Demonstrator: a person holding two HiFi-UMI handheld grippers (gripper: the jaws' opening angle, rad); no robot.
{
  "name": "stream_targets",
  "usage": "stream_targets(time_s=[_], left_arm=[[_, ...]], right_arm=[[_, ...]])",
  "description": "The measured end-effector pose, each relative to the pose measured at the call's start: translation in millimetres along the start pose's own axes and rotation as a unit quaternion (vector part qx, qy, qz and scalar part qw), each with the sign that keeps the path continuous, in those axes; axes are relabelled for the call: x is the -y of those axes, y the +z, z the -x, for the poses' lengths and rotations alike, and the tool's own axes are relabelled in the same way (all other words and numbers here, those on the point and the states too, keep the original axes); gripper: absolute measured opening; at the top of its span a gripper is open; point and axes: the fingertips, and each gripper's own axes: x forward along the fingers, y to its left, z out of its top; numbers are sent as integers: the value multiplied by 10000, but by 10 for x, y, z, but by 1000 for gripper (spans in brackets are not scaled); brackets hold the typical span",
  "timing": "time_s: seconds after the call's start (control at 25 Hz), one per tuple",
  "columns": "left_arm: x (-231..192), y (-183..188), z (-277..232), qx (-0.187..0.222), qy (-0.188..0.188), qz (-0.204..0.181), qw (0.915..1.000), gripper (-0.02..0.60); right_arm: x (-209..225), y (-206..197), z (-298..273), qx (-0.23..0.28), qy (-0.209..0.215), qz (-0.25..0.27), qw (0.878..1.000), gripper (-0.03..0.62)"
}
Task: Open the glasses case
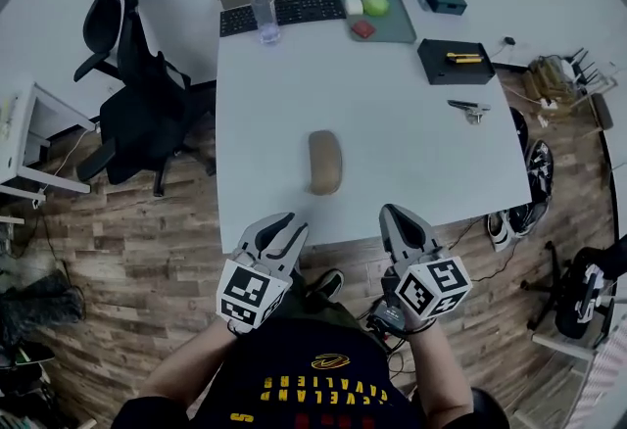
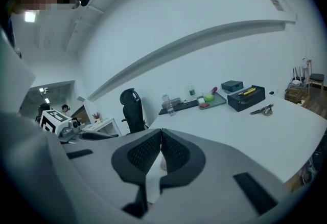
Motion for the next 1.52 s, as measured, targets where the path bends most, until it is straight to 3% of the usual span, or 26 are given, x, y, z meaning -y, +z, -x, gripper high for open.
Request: stream_targets(time_s=[0.4,0.56,0.68,1.04,1.28,1.52], left_arm=[[-483,-433,-475,-476,-128,454,9978,156],[-571,-589,-621,-697,-252,411,9964,177],[-577,-727,-749,-873,-263,449,9948,193],[-497,-1105,-1037,-1216,185,721,9898,225],[-441,-1250,-1215,-1428,541,784,9852,249],[-360,-1310,-1396,-1497,715,802,9829,267]], right_arm=[[185,-133,-882,-816,-23,-167,9965,31],[190,-220,-1249,-1279,109,-82,9917,141],[263,-281,-1508,-1566,194,-122,9874,184],[459,-779,-2000,-2608,511,-109,9640,250],[522,-995,-2126,-2907,694,-187,9541,279],[559,-1107,-2189,-3003,724,-919,9466,290]])
